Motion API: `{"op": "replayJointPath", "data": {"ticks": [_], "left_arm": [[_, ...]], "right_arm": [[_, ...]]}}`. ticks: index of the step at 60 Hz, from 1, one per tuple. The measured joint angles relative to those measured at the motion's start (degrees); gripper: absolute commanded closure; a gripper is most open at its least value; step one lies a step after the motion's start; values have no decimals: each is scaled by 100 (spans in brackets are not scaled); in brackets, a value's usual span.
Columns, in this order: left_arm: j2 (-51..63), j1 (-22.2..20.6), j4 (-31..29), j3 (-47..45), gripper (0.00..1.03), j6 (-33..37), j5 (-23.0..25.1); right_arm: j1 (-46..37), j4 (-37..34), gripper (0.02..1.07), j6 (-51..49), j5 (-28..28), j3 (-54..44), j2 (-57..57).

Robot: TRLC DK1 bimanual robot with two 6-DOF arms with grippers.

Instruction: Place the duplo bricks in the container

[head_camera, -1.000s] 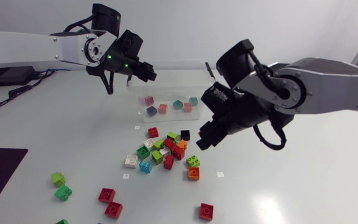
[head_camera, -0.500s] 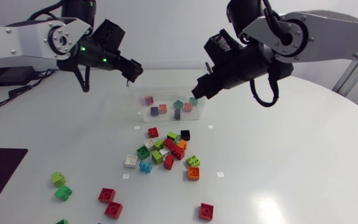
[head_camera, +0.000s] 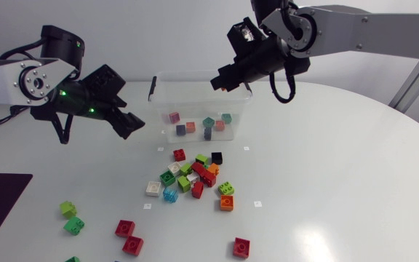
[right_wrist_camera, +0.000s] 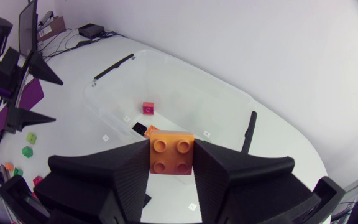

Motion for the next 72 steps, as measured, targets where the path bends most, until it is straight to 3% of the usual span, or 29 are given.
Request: {"op": "replayJointPath", "data": {"ticks": [29, 33, 39, 42, 56, 72], "left_arm": [[120, -44, -37, -804, 7, 1174, 236], [205, -118, -55, -887, 7, 1338, 258], [315, -256, -70, -1019, 7, 1604, 258], [358, -313, -101, -1086, 7, 1755, 282], [671, -474, -328, -1196, 7, 2490, 407], [1060, -769, -789, -1104, 7, 2848, 407]], "right_arm": [[-92, 295, 74, 149, 247, 966, 1185], [-90, 295, 62, 146, 308, 1154, 1364], [-90, 291, 26, 149, 396, 1436, 1615], [-90, 289, 13, 149, 439, 1519, 1685], [-90, 286, 9, 146, 479, 1340, 1464], [39, 501, 9, 120, 479, -481, -151]]}}
